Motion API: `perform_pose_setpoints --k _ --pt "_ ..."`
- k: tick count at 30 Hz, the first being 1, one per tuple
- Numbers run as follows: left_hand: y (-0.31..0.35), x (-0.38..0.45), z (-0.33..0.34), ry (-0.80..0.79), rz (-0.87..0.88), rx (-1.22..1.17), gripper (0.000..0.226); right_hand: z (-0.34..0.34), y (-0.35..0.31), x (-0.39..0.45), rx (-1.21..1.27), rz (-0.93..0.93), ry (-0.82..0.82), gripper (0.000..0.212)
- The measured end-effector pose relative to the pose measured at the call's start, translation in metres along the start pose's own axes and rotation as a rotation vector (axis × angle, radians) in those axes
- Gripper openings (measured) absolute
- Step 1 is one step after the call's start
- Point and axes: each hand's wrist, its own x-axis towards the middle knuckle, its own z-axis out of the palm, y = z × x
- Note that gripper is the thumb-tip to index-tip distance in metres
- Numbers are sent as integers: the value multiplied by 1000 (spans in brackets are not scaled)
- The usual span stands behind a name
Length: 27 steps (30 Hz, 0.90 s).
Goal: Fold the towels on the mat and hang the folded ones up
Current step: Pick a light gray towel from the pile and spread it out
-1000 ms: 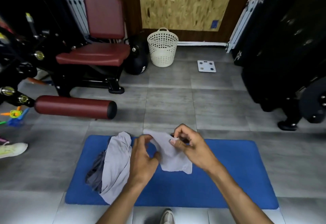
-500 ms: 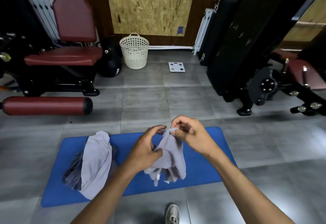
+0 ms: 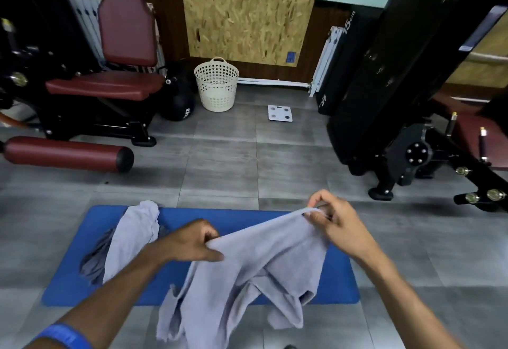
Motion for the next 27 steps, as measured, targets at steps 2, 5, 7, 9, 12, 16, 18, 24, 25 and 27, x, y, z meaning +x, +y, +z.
perform_pose_setpoints --k 2,5,7,9,12,16,18,24,25,27 --pt "-4 8 2 87 -38 26 49 -40 30 2 137 50 90 23" --pt "6 23 8 213 -84 -48 46 -94 81 5 270 130 108 19" --pt "12 34 16 283 -81 7 41 -117 110 10 235 163 100 16" --pt "10 44 27 363 -133 185 32 -133 130 17 153 169 137 17" --pt "13 48 41 499 -272 367 36 -145 143 28 31 177 238 26" --pt "25 50 50 673 -404 357 27 -154 146 40 -198 152 260 42" --pt "24 51 48 733 -458 248 17 -156 152 44 -153 177 268 45" --pt "62 59 30 777 -347 -166 40 -159 160 47 134 342 326 47" --pt "66 61 26 758 -320 -172 42 -158 157 49 208 368 352 47" --pt "74 65 16 707 -296 -114 49 -157 152 53 292 396 397 41"
